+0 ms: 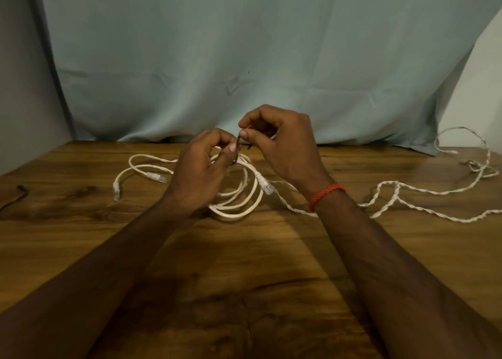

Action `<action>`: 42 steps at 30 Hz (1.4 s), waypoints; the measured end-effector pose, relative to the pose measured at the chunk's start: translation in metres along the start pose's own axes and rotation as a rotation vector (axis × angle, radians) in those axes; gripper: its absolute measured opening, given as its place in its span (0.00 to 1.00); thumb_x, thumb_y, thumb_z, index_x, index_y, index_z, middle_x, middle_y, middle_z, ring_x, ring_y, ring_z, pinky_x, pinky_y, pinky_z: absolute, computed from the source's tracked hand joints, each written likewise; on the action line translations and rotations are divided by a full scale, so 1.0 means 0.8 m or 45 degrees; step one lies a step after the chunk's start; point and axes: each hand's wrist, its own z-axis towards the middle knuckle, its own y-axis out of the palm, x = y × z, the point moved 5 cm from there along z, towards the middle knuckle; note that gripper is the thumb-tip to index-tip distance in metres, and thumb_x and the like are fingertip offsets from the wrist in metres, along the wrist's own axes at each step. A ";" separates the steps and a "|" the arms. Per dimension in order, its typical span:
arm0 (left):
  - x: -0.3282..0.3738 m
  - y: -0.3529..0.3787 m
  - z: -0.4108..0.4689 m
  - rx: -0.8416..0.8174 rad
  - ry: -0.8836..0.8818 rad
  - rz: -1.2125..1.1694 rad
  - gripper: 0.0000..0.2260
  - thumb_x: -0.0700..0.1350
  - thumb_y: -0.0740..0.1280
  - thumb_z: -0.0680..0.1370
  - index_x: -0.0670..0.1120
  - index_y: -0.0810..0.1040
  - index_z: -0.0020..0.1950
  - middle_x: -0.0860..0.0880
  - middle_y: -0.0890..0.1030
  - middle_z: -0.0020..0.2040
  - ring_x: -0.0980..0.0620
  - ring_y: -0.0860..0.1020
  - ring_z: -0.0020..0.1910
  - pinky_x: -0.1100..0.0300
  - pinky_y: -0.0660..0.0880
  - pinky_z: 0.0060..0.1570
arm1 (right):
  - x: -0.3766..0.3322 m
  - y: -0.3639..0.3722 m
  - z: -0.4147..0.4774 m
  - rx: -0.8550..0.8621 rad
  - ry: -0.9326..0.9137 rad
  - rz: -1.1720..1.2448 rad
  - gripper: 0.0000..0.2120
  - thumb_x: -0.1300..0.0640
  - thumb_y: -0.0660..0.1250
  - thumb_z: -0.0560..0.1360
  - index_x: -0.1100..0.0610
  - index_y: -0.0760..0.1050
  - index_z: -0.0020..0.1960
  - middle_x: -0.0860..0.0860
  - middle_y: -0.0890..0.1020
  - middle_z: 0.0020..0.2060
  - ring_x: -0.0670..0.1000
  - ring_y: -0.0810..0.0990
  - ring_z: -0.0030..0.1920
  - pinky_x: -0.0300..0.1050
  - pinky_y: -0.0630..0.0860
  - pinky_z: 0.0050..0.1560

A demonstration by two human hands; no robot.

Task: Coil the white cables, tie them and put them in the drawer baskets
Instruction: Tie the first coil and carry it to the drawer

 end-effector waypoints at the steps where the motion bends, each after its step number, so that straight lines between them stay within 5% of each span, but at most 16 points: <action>1: -0.002 0.001 0.000 0.006 -0.028 -0.038 0.05 0.44 0.65 0.82 0.50 0.78 0.47 0.54 0.80 0.43 0.52 0.78 0.46 0.52 0.75 0.48 | 0.002 0.000 0.000 -0.005 0.032 0.008 0.05 0.58 0.76 0.73 0.55 0.84 0.48 0.46 0.86 0.36 0.43 0.84 0.38 0.46 0.83 0.44; 8: -0.004 0.007 -0.005 0.079 -0.246 -0.285 0.09 0.43 0.65 0.83 0.53 0.79 0.45 0.58 0.79 0.34 0.63 0.74 0.31 0.58 0.69 0.35 | 0.015 0.010 -0.007 -0.049 0.460 0.420 0.08 0.61 0.78 0.72 0.61 0.81 0.47 0.60 0.85 0.33 0.55 0.83 0.32 0.43 0.79 0.32; 12: -0.005 0.010 -0.007 0.157 -0.343 -0.346 0.09 0.44 0.65 0.83 0.53 0.79 0.44 0.58 0.78 0.33 0.62 0.74 0.29 0.60 0.69 0.35 | 0.018 0.010 -0.008 -0.098 0.545 0.512 0.06 0.64 0.77 0.72 0.64 0.83 0.47 0.59 0.85 0.33 0.50 0.82 0.31 0.38 0.79 0.32; 17: -0.016 0.005 -0.006 0.183 -0.456 -0.441 0.06 0.47 0.66 0.82 0.52 0.81 0.48 0.50 0.83 0.43 0.51 0.80 0.41 0.47 0.79 0.44 | 0.013 0.012 -0.005 -0.180 0.421 0.330 0.05 0.63 0.78 0.71 0.60 0.85 0.46 0.53 0.87 0.37 0.50 0.87 0.39 0.47 0.85 0.46; 23: -0.008 -0.002 -0.005 0.218 -0.434 -0.544 0.04 0.44 0.68 0.81 0.46 0.81 0.49 0.51 0.79 0.37 0.59 0.72 0.26 0.66 0.69 0.24 | 0.007 0.013 -0.008 -0.091 0.400 0.378 0.05 0.61 0.78 0.71 0.59 0.85 0.46 0.53 0.87 0.37 0.52 0.87 0.39 0.53 0.85 0.48; 30: -0.018 0.000 -0.006 0.201 -0.546 -0.603 0.04 0.43 0.67 0.82 0.44 0.81 0.50 0.54 0.76 0.31 0.60 0.69 0.22 0.65 0.66 0.23 | -0.004 0.002 -0.003 -0.061 0.347 0.503 0.07 0.64 0.77 0.72 0.61 0.82 0.48 0.59 0.85 0.37 0.55 0.84 0.35 0.45 0.82 0.35; 35: -0.024 -0.002 -0.005 0.241 -0.603 -0.623 0.03 0.46 0.69 0.81 0.51 0.82 0.48 0.53 0.79 0.37 0.61 0.71 0.26 0.65 0.67 0.26 | -0.003 -0.004 -0.001 -0.114 0.390 0.754 0.08 0.69 0.75 0.72 0.65 0.80 0.49 0.66 0.85 0.40 0.61 0.86 0.37 0.42 0.80 0.32; 42: -0.011 0.000 -0.005 0.104 -0.423 -0.536 0.05 0.43 0.71 0.79 0.51 0.84 0.44 0.51 0.81 0.35 0.57 0.70 0.24 0.64 0.67 0.25 | -0.012 -0.002 0.006 -0.171 0.049 0.447 0.06 0.66 0.75 0.73 0.59 0.83 0.49 0.47 0.84 0.39 0.45 0.83 0.40 0.35 0.76 0.39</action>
